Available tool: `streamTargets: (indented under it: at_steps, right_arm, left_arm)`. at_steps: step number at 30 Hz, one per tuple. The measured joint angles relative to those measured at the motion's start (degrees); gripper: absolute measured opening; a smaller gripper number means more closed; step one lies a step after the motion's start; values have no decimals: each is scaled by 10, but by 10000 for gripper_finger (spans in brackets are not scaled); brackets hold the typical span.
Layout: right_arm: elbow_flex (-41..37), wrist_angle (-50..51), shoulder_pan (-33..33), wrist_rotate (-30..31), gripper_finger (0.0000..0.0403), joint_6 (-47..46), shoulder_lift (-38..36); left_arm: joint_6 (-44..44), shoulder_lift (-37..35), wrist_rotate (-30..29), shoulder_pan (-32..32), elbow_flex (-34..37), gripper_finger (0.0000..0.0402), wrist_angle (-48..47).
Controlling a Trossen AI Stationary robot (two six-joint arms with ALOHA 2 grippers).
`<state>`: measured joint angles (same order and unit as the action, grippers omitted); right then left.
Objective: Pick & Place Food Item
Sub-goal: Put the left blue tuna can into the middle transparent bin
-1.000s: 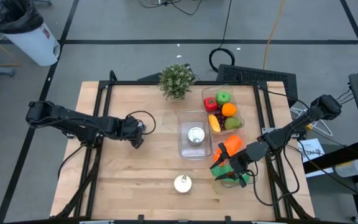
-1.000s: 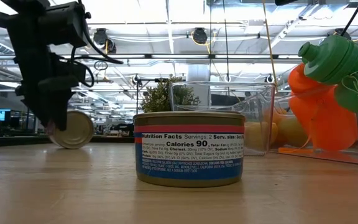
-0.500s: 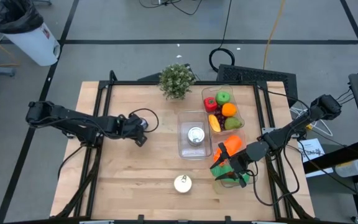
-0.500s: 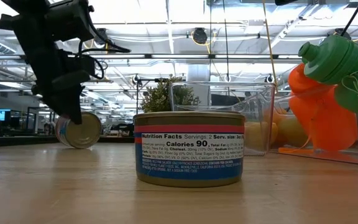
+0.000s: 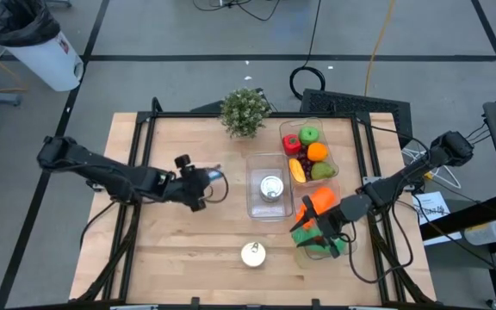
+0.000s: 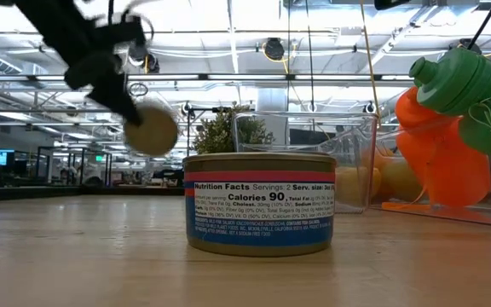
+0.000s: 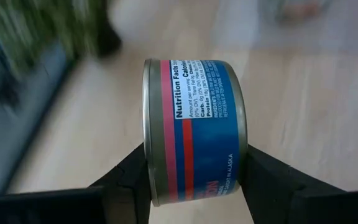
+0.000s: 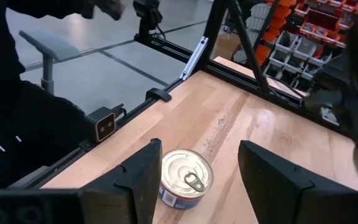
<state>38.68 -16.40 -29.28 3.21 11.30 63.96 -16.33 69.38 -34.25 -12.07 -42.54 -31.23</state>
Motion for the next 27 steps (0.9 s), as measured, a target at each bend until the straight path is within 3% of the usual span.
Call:
streamTargets:
  at_steps: [5, 16, 27]
  right_arm:
    - [0, 0, 12, 0, 199, -1, 0]
    - [0, 0, 53, 0, 199, -73, 0]
    - [0, 0, 65, -1, 199, -97, 0]
  left_arm:
    - [119, 1, -94, -44, -32, 182, 99]
    - [465, 125, -114, -59, -69, 182, 353]
    - [660, 263, -156, -30, -74, 190, 530]
